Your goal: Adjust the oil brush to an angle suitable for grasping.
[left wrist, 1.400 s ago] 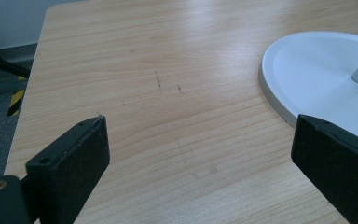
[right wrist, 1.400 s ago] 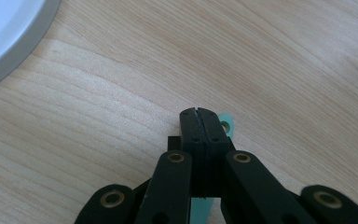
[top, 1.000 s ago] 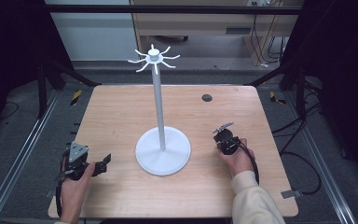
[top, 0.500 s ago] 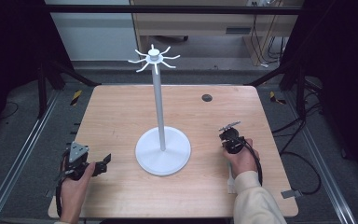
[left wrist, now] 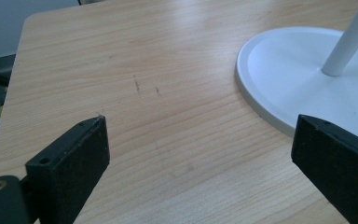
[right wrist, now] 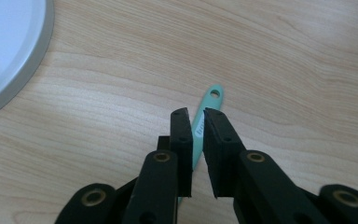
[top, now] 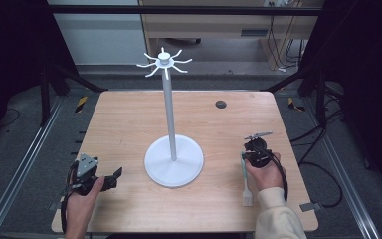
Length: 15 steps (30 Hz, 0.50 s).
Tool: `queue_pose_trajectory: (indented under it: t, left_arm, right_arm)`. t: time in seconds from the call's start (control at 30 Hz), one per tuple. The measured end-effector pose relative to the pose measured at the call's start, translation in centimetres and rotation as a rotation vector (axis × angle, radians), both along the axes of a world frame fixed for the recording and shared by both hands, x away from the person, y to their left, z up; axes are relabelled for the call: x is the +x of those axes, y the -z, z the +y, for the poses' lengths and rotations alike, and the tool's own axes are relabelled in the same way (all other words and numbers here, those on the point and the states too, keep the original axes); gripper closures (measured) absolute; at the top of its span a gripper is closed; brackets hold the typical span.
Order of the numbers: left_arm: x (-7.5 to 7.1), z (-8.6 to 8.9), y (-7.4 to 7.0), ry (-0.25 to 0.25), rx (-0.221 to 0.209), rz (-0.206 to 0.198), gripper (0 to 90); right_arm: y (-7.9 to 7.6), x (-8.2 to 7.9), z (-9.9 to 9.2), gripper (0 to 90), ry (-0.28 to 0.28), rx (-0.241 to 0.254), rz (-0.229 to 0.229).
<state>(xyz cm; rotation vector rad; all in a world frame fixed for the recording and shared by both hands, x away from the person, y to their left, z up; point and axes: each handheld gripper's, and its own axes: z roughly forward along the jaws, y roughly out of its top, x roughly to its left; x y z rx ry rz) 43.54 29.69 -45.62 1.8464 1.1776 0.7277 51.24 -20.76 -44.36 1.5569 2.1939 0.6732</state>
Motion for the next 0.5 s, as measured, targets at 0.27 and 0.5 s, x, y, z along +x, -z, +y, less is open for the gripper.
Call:
queue_pose_trajectory:
  t: [0.27,0.5]
  left_arm:
    - [-0.1,0.8,-0.2,-0.036,-0.016,-0.027,3.1]
    - [-0.4,1.0,-0.6,-0.053,0.029,-0.057,3.0]
  right_arm:
    - [-2.0,-1.2,0.3,60.6,0.044,-0.022,0.007]
    - [-2.6,-2.3,0.4,52.4,0.047,-0.019,0.029]
